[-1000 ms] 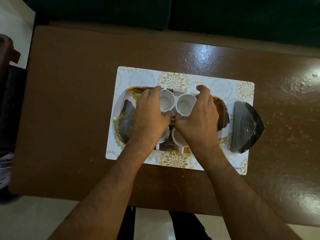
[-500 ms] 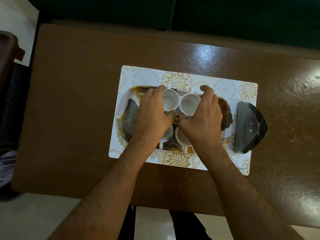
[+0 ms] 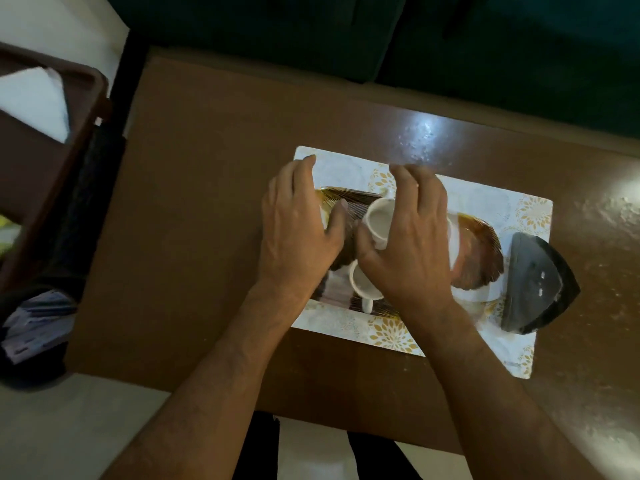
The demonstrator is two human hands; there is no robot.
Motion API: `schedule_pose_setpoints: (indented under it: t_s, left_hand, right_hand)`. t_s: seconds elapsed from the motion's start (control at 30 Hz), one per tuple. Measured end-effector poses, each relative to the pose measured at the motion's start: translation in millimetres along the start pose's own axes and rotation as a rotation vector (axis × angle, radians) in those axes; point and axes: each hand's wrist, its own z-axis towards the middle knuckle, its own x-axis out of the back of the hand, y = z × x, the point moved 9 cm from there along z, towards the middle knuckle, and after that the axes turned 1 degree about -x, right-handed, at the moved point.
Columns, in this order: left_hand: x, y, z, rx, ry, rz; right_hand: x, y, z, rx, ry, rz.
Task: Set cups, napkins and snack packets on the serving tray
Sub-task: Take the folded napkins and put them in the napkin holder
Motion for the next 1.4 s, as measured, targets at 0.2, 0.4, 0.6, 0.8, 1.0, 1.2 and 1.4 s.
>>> schedule_pose_setpoints:
  t_s: [0.2,0.4,0.6,0.8,1.0,1.2,1.4]
  left_hand:
    - [57.5,-67.1,7.3,-0.005,0.046,0.145]
    - [125.1,-164.0,18.9,0.061,0.075,0.276]
    - [190.6,-261.9,37.8,0.151,0.142,0.286]
    - [225.2,-332.8,68.8,0.217,0.202,0.197]
    - [224.2,-381.6,105.2,0.348,0.203,-0.043]
    - [211.8,-411.7,125.7,0.605,0.199,-0.41]
    - [198.2,-432.1,129.8,0.843,0.238,-0.772]
  right_hand:
    - [-53.5,-83.9,8.5,0.165,-0.166,-0.11]
    - [-115.4,-179.5,23.5,0.296,-0.296,-0.16]
    - [-174.6,-286.9,42.5,0.353,-0.366,-0.128]
    - [-228.0,-370.4,71.7,0.38,-0.394,-0.052]
    - [-281.0,-421.5,94.5,0.423,-0.431,-0.087]
    - [-316.8,-433.9,106.7,0.361,-0.534,-0.131]
    - [-324.4,-436.6,117.7,0.261,-0.554,-0.08]
